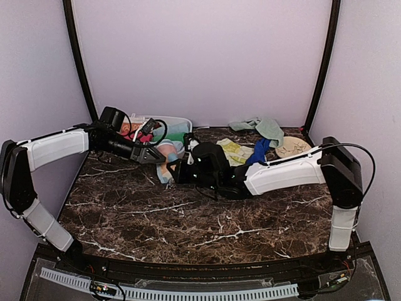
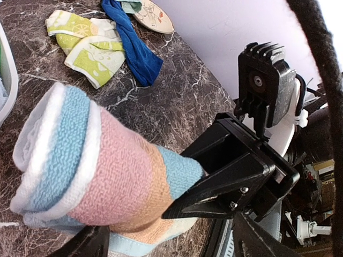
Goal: Roll the towels
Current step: Pass from the right arm to the left
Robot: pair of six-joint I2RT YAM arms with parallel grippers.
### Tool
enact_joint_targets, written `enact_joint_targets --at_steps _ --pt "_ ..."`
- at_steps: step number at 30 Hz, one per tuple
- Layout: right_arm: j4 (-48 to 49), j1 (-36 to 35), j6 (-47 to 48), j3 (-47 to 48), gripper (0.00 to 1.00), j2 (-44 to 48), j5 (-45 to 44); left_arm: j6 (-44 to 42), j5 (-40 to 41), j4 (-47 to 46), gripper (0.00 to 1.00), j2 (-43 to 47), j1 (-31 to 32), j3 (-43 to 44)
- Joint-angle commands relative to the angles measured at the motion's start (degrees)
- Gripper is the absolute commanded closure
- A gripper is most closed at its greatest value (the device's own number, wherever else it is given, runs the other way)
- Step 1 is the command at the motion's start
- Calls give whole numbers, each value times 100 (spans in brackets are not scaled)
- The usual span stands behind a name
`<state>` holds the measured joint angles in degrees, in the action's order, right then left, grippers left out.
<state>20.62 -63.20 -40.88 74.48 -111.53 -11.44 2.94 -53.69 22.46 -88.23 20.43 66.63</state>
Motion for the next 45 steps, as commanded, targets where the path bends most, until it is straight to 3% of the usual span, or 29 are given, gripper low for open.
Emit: enact_joint_targets --at_steps 1,7,15,17,20,25,30,32,34,36,38,39,42,45 --pt "708 -183 108 235 100 68 -59 159 -222 -185 19 104 -12 144" --pt "1155 -387 409 99 100 95 -129 84 -457 -43 25 -91 -153 51" --pt "1139 -490 689 213 100 20 -197 112 -549 31 25 -208 -247 105" --pt "1143 -512 797 178 100 51 -310 110 -469 58 22 -192 -250 69" --pt "1121 -548 1003 211 100 58 -336 146 -452 27 1 -192 -268 10" --pt "1045 -573 1066 489 100 -174 -1 161 -805 -69 3 -286 -274 185" --pt "1096 -591 1108 539 100 -221 66 375 -1202 -496 18 -177 -269 7" --pt "1259 -584 1121 495 100 -221 147 347 -1375 -528 29 -204 -271 -69" --pt "1557 -569 1070 412 100 -229 330 366 -1602 -594 46 -263 -275 -120" --pt "1720 -555 995 383 100 -256 490 421 -1948 -665 70 -321 -270 -119" --pt "1799 -530 947 356 84 -238 572 274 -2162 -484 93 -415 -278 20" --pt "1842 -499 950 311 74 -215 599 106 -2174 -310 100 -447 -287 167" --pt "1864 -344 1011 128 52 -62 723 -638 -2059 509 100 -512 -412 621" --pt "1687 -169 1329 -226 44 321 552 -1542 -1313 1252 100 -471 -770 1262"
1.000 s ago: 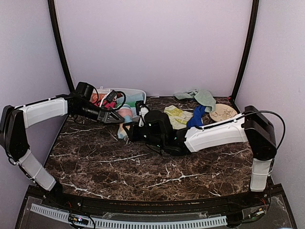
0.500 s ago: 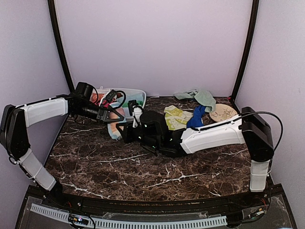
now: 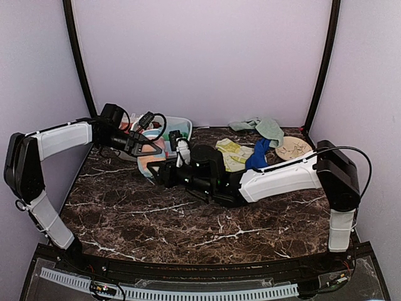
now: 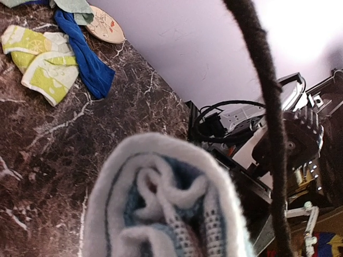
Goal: Roll the towels
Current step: Pass from the right arm to the left, then place the towel in the storage box.
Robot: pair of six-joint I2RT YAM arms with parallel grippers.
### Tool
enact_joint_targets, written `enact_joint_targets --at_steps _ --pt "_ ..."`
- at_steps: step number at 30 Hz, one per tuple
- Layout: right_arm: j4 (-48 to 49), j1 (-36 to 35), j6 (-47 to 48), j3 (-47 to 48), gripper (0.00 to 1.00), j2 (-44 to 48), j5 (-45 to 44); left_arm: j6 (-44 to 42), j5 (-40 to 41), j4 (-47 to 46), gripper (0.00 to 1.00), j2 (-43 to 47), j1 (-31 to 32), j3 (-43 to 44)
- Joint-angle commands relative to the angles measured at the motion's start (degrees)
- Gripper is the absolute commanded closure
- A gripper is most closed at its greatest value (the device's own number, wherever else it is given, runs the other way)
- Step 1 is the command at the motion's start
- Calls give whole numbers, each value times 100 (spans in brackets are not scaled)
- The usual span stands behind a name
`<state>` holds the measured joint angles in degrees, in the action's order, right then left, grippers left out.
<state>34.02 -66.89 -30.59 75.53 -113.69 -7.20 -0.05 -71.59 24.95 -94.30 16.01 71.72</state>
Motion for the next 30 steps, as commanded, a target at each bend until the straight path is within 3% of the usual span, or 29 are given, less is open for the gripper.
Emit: enact_joint_targets --at_steps 1,7,12,22,30 --pt "285 279 408 -468 43 691 30 -1563 797 1145 100 142 -474 1013" --pt "-649 590 1020 -1118 44 1651 -538 -4010 4075 1792 100 -209 -796 2328" --pt "-724 758 949 -1755 47 2185 -674 -5311 5751 1551 100 -836 -857 2507" --pt "-623 773 681 -2341 51 2630 -719 -6716 7304 1213 100 -2295 -933 3271" --pt "-468 769 452 -2504 53 2561 -584 -7562 7847 1201 100 -2554 -900 3567"
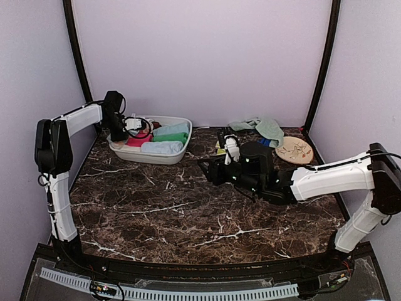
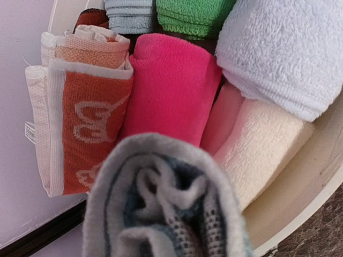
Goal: Roll the towels
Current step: Place the towel in the storage box.
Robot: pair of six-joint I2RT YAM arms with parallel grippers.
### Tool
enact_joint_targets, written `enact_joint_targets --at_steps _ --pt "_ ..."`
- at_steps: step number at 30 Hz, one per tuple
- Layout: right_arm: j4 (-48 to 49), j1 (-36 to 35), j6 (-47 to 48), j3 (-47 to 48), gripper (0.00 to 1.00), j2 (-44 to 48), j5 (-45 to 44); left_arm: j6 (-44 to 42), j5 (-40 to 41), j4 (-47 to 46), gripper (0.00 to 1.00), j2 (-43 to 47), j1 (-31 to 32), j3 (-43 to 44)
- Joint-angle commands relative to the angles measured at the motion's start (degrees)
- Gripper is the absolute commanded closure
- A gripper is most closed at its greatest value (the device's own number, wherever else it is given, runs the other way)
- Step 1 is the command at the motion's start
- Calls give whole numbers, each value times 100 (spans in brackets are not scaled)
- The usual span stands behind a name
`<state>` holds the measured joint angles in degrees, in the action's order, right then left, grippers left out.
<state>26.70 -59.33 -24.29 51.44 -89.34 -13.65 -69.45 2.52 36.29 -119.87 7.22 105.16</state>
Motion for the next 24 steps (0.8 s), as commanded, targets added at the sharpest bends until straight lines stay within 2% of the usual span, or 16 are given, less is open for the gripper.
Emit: enact_joint_targets --at_steps 1,6,8,10,15,17,18,19,20,21,24 --pt "271 17 -187 -96 53 113 76 -697 410 154 100 2 -13 260" --pt "256 11 -225 -73 54 83 108 -1212 663 332 100 0 182 -161" --pt "248 15 -235 -54 54 83 125 -1332 702 252 92 -6 247 -343" --pt "245 11 -250 -65 54 108 137 -1331 630 316 78 -45 277 -351" --pt "260 15 -317 -182 51 230 88 -1268 759 166 58 -144 277 -296" --pt "262 10 -322 -209 50 262 77 -1214 725 186 56 -158 269 -187" --pt "260 12 -324 -221 50 272 78 -1161 633 346 46 -159 268 -79" --pt "256 15 -316 -220 49 272 78 -1098 544 434 41 -156 257 60" --pt "238 15 -303 -203 49 276 79 -1062 440 634 13 -159 260 214" --pt "219 13 -285 -191 48 277 72 -1056 423 708 2 -155 261 263" --pt "139 18 -237 -123 48 277 64 -1047 475 732 1 -138 254 414"
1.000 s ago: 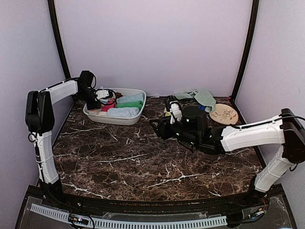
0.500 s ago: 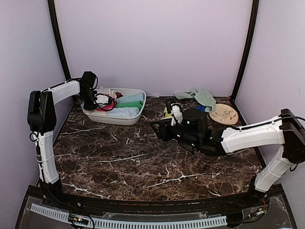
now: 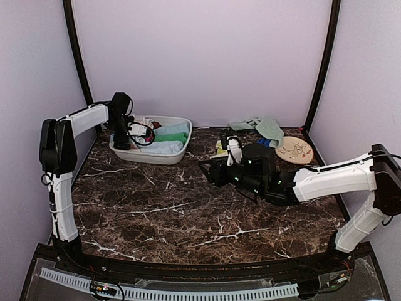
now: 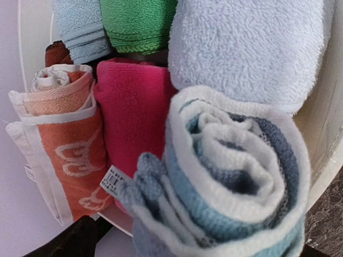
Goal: Roll the towels
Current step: Place the towel in the storage box.
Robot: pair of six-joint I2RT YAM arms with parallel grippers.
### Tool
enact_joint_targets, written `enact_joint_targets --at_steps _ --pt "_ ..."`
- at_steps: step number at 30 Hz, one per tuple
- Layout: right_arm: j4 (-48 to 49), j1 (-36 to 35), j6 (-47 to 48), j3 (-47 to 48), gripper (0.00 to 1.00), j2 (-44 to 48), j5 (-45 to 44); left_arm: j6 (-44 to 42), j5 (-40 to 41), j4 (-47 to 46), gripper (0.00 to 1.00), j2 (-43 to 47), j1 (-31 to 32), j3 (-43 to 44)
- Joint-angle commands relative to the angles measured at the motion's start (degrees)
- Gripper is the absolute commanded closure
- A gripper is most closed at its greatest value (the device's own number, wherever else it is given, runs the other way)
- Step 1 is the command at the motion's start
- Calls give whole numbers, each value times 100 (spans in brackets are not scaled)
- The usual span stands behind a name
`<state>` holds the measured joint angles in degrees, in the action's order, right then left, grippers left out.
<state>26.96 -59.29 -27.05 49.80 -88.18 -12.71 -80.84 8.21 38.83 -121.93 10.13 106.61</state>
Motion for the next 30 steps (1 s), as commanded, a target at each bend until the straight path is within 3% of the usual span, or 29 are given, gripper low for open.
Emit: enact_joint_targets --at_steps 1,16,30 --pt "101 14 49 63 48 161 -31 123 -98 443 1 83 -46 301" --pt "-2 22 130 148 47 140 167 -33 -53 489 1 517 -149 637" --pt "9 101 95 123 48 52 359 526 -173 -477 1 403 -245 820"
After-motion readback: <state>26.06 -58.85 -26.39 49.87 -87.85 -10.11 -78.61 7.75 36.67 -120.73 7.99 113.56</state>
